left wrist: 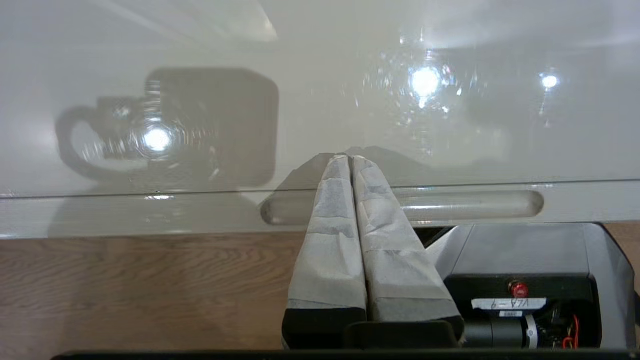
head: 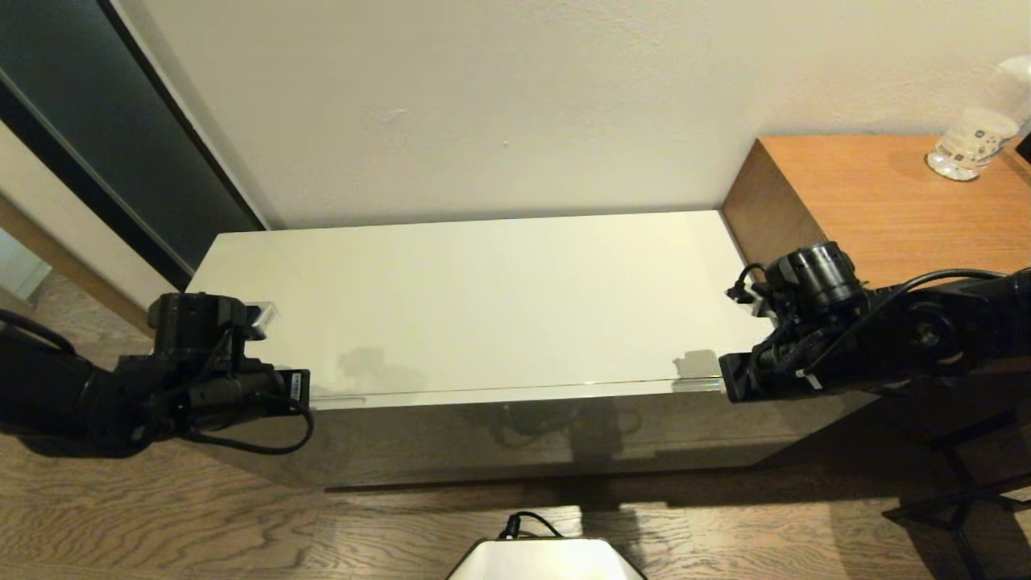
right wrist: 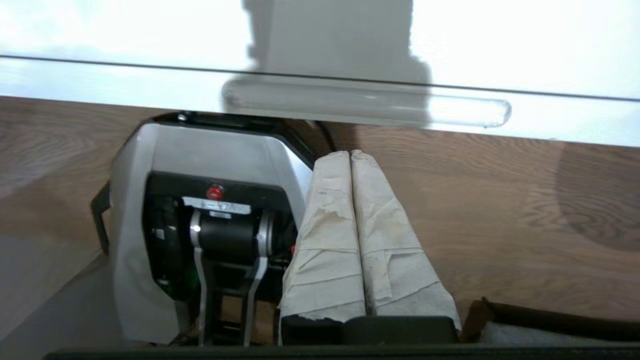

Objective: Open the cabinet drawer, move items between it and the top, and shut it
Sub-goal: Open the drawer

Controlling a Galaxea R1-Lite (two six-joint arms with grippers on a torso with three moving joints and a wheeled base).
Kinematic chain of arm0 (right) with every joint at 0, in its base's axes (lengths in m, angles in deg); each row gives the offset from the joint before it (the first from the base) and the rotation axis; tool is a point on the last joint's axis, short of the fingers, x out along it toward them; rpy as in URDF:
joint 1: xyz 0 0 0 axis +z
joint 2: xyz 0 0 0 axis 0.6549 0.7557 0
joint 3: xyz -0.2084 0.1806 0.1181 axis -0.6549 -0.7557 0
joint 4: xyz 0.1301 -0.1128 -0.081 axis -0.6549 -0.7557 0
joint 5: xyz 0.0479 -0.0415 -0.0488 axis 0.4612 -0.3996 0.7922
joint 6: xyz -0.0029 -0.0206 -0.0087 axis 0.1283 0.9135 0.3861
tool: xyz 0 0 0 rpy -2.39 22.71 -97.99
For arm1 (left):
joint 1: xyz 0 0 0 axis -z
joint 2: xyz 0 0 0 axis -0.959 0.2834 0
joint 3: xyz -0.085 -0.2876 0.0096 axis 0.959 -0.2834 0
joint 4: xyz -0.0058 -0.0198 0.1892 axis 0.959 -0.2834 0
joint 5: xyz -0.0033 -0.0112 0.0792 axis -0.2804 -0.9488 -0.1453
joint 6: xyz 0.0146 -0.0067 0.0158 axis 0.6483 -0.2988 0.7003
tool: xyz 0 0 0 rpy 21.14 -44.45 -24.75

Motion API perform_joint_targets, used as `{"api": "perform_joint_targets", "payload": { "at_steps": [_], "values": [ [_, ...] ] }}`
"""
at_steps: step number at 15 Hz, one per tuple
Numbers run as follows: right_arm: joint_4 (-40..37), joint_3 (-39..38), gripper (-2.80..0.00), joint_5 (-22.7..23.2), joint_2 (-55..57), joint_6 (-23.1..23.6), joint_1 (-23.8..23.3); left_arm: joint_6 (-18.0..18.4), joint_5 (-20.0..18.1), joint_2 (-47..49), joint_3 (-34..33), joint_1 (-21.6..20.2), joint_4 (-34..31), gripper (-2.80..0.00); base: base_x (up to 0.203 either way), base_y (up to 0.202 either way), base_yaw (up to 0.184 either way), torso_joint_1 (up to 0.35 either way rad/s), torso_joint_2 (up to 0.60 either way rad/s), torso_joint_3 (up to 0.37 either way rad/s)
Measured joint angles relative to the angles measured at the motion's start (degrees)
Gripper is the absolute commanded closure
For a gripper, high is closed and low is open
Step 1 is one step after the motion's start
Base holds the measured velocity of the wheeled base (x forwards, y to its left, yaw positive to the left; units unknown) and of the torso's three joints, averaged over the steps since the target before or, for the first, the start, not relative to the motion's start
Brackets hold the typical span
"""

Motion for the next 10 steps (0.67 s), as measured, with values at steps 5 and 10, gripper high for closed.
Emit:
{"api": "perform_joint_targets", "payload": {
  "at_steps": [5, 10],
  "values": [
    [1.32, 0.68, 0.00, -0.40, 1.76, -0.45, 0.13, 0.00, -0.16, 0.25, 1.46, -0.13, 0.02, 0.00, 0.000, 0.000, 0.000, 0.000, 0.00, 0.000],
    [2.41, 1.04, 0.00, -1.81, 3.24, -2.15, 0.16, -0.06, -0.16, 0.24, 1.00, -0.11, -0.23, 0.00, 0.000, 0.000, 0.000, 0.000, 0.00, 0.000]
  ]
}}
